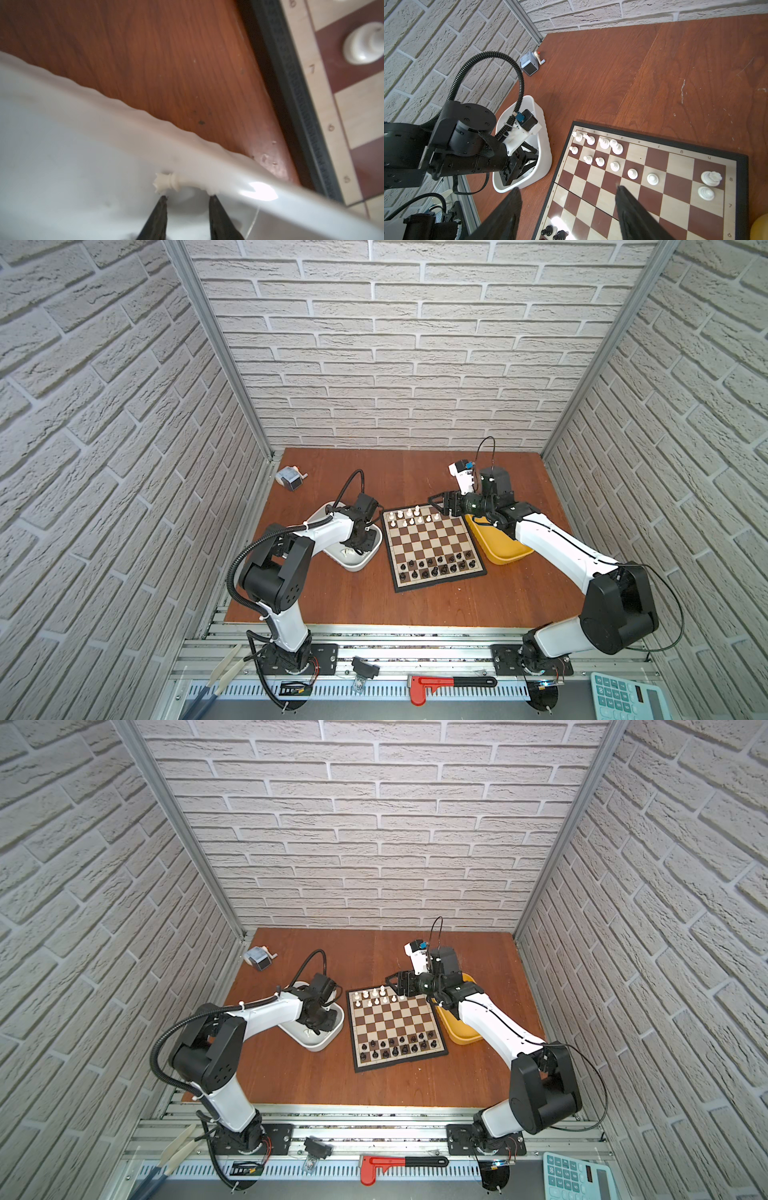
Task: Set up the chess pieces on the board
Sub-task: 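Lower the left gripper into the white bin toward the white pieces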
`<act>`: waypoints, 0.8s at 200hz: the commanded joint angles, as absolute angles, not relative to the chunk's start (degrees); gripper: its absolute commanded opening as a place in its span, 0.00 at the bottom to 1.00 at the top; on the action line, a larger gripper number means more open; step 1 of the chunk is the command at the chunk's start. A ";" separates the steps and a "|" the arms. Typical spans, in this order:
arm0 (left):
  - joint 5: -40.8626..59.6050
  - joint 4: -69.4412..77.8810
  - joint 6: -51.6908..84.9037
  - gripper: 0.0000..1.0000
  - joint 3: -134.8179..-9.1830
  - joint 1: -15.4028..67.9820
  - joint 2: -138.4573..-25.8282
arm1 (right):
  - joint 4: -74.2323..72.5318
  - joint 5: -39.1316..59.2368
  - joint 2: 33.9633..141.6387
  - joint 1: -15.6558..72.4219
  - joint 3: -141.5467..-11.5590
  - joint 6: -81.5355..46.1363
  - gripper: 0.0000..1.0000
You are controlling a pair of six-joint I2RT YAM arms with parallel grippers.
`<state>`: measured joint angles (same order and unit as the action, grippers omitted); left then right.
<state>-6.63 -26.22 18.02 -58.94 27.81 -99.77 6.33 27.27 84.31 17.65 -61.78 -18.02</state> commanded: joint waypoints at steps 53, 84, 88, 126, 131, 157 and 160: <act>-7.90 -19.33 24.80 0.51 -53.53 24.80 -89.96 | 4.57 28.72 83.31 17.92 -61.26 -18.28 0.71; -3.44 -19.47 26.99 0.51 -53.87 26.20 -89.50 | 4.92 28.45 83.67 17.93 -61.30 -18.19 0.71; -2.80 -19.05 27.57 0.50 -53.77 26.37 -89.40 | 4.92 28.33 83.70 17.93 -61.28 -18.19 0.71; -3.52 -17.47 29.82 0.48 -55.45 28.35 -92.33 | 5.53 28.68 84.02 17.93 -61.70 -17.80 0.72; -3.47 -17.57 29.72 0.49 -55.83 28.49 -92.91 | 5.66 28.67 83.94 17.93 -61.65 -17.67 0.72; -7.37 -19.82 27.06 0.49 -58.34 28.58 -95.23 | 6.02 28.41 83.42 17.93 -61.34 -17.40 0.72; -8.17 -19.91 26.16 0.49 -58.43 28.41 -95.19 | 5.98 28.39 83.33 17.93 -61.27 -17.38 0.72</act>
